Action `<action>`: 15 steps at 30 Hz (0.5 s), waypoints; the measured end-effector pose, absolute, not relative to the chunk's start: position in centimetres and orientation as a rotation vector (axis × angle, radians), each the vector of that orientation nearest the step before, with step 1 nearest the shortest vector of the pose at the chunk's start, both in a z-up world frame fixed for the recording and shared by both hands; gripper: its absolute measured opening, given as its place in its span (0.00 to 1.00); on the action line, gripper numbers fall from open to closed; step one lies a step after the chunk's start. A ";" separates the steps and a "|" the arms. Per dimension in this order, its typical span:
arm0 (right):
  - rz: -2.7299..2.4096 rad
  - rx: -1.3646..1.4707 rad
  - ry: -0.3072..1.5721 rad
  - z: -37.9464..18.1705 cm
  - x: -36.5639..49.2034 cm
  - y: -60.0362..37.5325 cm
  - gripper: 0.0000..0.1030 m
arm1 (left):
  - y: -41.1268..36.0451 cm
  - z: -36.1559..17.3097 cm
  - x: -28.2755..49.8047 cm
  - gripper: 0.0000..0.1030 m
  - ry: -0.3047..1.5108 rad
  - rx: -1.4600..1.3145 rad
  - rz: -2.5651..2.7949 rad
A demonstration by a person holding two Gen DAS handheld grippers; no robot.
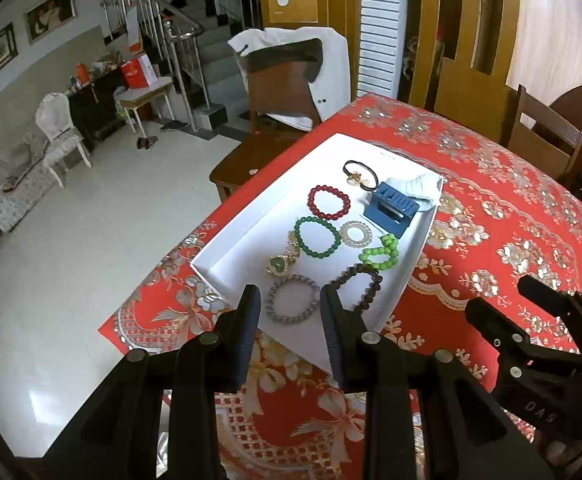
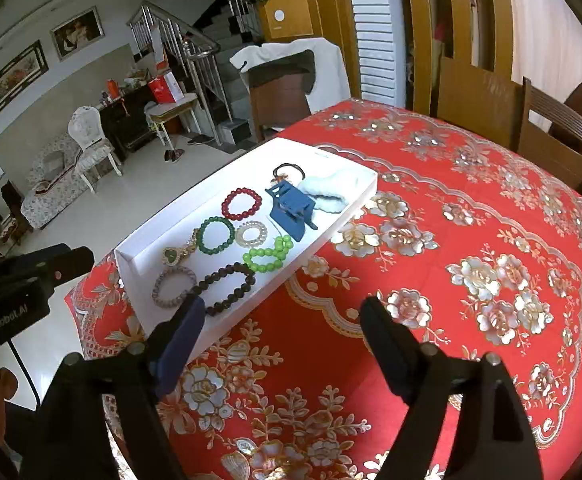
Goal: Organize jewelry
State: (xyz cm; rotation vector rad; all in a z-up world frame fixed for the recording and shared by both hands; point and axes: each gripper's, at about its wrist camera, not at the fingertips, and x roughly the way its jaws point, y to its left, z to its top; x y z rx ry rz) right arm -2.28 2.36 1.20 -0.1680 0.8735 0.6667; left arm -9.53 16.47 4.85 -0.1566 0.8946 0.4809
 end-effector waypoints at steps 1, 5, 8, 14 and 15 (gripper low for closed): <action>0.667 -0.169 0.874 1.3 -2.3 2.4 0.81 | 16.5 4.9 -9.6 0.54 0.893 -0.154 0.485; 0.673 -0.173 0.875 1.2 -2.3 2.6 0.82 | 16.6 4.9 -9.9 0.54 0.892 -0.150 0.498; 0.679 -0.182 0.873 1.2 -2.4 2.8 0.82 | 16.8 4.8 -9.9 0.54 0.893 -0.151 0.495; 0.672 -0.199 0.867 1.2 -2.3 3.4 0.82 | 17.1 4.6 -9.9 0.54 0.901 -0.163 0.495; 0.671 -0.199 0.868 1.3 -2.3 3.4 0.82 | 17.1 4.6 -9.9 0.54 0.902 -0.163 0.494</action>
